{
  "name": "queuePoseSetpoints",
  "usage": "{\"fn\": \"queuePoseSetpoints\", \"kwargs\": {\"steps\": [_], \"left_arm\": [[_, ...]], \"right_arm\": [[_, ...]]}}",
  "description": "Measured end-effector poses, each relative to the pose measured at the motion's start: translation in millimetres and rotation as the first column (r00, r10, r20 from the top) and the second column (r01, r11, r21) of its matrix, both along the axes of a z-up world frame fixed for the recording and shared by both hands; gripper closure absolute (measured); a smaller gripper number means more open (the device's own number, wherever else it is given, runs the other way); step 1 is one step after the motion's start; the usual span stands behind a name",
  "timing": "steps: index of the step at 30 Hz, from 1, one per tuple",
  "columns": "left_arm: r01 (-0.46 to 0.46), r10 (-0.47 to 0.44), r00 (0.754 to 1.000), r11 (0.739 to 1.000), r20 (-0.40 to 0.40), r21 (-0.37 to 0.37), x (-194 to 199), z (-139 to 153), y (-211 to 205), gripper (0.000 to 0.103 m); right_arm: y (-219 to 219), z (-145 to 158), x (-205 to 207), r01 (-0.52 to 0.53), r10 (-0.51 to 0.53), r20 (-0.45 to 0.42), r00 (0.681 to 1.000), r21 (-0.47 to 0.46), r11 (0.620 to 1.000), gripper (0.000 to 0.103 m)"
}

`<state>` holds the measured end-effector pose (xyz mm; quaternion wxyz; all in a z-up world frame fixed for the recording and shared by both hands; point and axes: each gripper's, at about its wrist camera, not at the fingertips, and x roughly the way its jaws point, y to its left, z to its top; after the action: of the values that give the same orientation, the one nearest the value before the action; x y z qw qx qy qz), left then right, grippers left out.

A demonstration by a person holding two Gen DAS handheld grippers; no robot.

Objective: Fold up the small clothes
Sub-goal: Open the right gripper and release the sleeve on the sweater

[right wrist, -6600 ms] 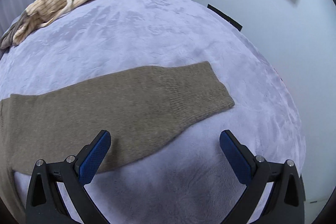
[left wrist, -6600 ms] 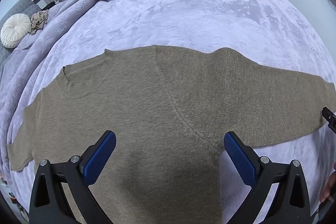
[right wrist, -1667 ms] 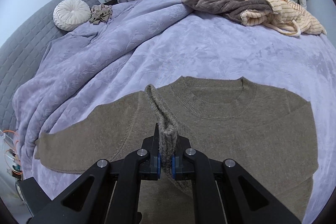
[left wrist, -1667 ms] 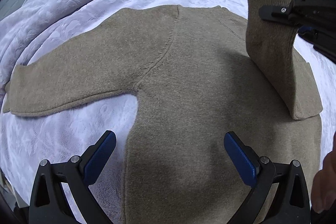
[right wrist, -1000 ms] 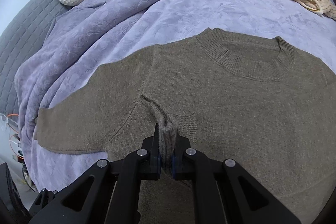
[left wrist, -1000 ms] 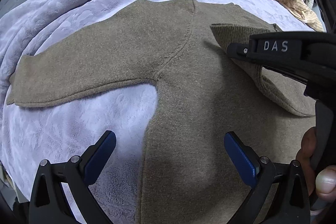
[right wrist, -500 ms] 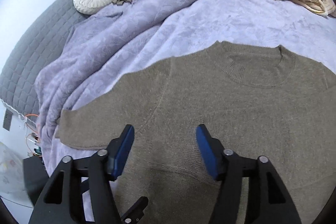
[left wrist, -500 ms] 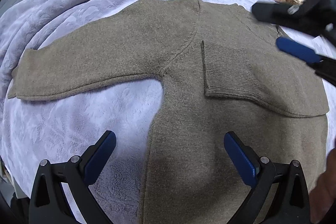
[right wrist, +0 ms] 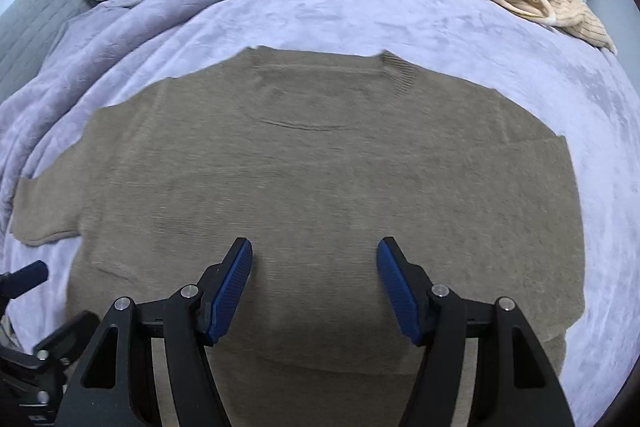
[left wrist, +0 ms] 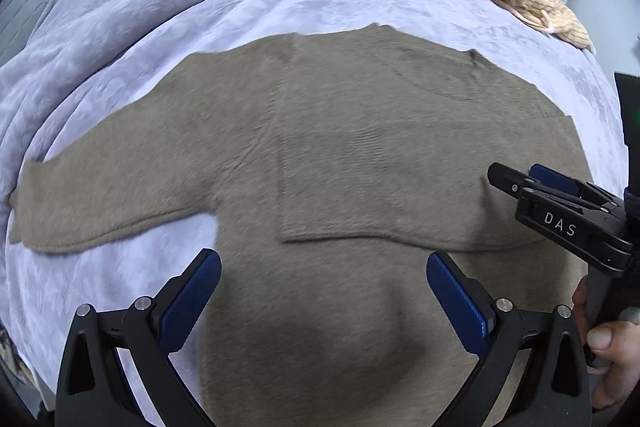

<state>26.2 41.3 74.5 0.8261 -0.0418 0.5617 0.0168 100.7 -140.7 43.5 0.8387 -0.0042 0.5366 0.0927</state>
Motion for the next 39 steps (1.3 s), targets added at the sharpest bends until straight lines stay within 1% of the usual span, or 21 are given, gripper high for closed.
{"fn": "queuePoseSetpoints", "kwargs": {"steps": [3, 5, 7, 8, 9, 10, 11, 13, 16, 17, 19, 21, 24, 25, 27, 29, 31, 32, 35, 37, 39], "left_arm": [[0.04, -0.04, 0.999, 0.999, 0.005, -0.024, 15.6, 3.5, -22.8, 0.0], [0.088, -0.088, 0.996, 0.994, 0.002, -0.068, 30.8, -1.8, -39.9, 0.0], [0.128, -0.129, 0.992, 0.988, -0.002, -0.082, 45.0, -12.3, -58.2, 0.0], [0.144, -0.145, 0.989, 0.987, -0.012, -0.078, 51.5, -20.1, -65.0, 0.0], [0.142, -0.144, 0.989, 0.988, -0.035, -0.053, 57.7, -30.2, -67.3, 0.0], [0.128, -0.129, 0.989, 0.992, -0.066, -0.024, 62.9, -40.2, -67.7, 0.0], [0.104, -0.103, 0.989, 0.995, -0.104, 0.009, 68.0, -53.0, -63.7, 0.0], [0.087, -0.09, 0.991, 0.996, -0.101, -0.025, 70.1, -57.0, -55.3, 0.0], [0.061, -0.066, 0.995, 0.996, -0.078, -0.06, 71.6, -46.4, -49.9, 0.0], [0.059, -0.064, 0.995, 0.996, -0.077, -0.066, 75.0, -46.6, -52.2, 0.0], [0.069, -0.071, 0.993, 0.997, -0.095, -0.028, 82.6, -53.1, -59.4, 0.0], [0.085, -0.083, 0.992, 0.996, -0.097, 0.016, 89.2, -60.3, -65.5, 0.0], [0.101, -0.1, 0.992, 0.995, -0.081, 0.012, 96.5, -61.5, -66.2, 0.0], [0.101, -0.1, 0.991, 0.995, -0.083, 0.0, 98.2, -61.6, -63.8, 0.0], [0.084, -0.084, 0.992, 0.996, -0.094, 0.001, 96.9, -57.5, -61.6, 0.0], [0.062, -0.062, 0.995, 0.998, -0.08, 0.006, 88.8, -45.3, -58.1, 0.0], [0.071, -0.071, 0.995, 0.997, -0.063, 0.005, 78.8, -39.6, -58.2, 0.0], [0.071, -0.07, 0.996, 0.997, -0.059, 0.018, 73.6, -39.8, -59.7, 0.0], [0.087, -0.083, 0.994, 0.995, -0.072, 0.055, 62.0, -51.7, -65.1, 0.0], [0.089, -0.086, 0.994, 0.995, -0.071, 0.046, 59.9, -53.8, -64.0, 0.0], [0.071, -0.067, 0.994, 0.997, -0.084, 0.044, 50.4, -47.3, -59.1, 0.0]], "right_arm": [[-25.8, 3.5, 1.7, 0.049, -0.05, 0.015, 0.999, 0.023, 0.999, 0.034], [-39.7, 2.9, 2.5, 0.071, -0.071, 0.022, 0.997, 0.021, 0.997, 0.034], [-45.7, -4.7, 4.5, 0.056, -0.056, -0.001, 0.998, 0.003, 0.998, 0.034], [-43.5, -12.7, 5.3, 0.017, -0.017, -0.008, 1.0, -0.031, 0.999, 0.034], [-43.5, -12.7, 5.3, 0.017, -0.017, -0.008, 1.0, -0.031, 0.999, 0.033], [-39.6, -14.5, 4.5, -0.008, 0.008, -0.004, 1.0, -0.057, 0.998, 0.031], [-31.8, -13.9, 1.8, -0.063, 0.064, 0.011, 0.998, -0.12, 0.991, 0.03], [-31.3, -11.0, 0.7, -0.072, 0.075, 0.017, 0.997, -0.128, 0.989, 0.03], [-37.6, -0.4, 1.0, -0.051, 0.058, 0.068, 0.996, -0.104, 0.993, 0.03], [-38.2, -6.5, 8.4, -0.064, 0.07, 0.054, 0.996, -0.111, 0.992, 0.03], [-37.7, -12.1, 13.1, -0.071, 0.077, 0.039, 0.996, -0.131, 0.989, 0.029], [-44.6, -16.0, 21.7, -0.067, 0.076, 0.058, 0.995, -0.138, 0.988, 0.027], [-73.2, -12.9, 36.3, 0.003, 0.005, 0.072, 0.997, -0.114, 0.993, 0.027], [-97.1, -13.7, 45.5, 0.061, -0.054, 0.061, 0.997, -0.108, 0.992, 0.026], [-109.0, -15.2, 49.1, 0.083, -0.08, 0.04, 0.996, -0.088, 0.993, 0.027], [-118.7, -7.8, 44.6, 0.104, -0.102, 0.035, 0.994, -0.053, 0.993, 0.027], [-106.1, 11.8, 17.9, 0.075, -0.067, 0.104, 0.992, -0.08, 0.994, 0.025], [-106.1, 11.8, 17.9, 0.075, -0.067, 0.104, 0.992, -0.08, 0.994, 0.025], [-86.9, 13.5, -11.0, 0.0, 0.003, 0.099, 0.995, -0.035, 0.999, 0.025], [-69.9, 2.3, -26.5, -0.04, 0.047, 0.084, 0.995, -0.089, 0.995, 0.025], [-62.2, -15.7, -34.8, -0.044, 0.052, 0.048, 0.997, -0.153, 0.987, 0.024]]}}
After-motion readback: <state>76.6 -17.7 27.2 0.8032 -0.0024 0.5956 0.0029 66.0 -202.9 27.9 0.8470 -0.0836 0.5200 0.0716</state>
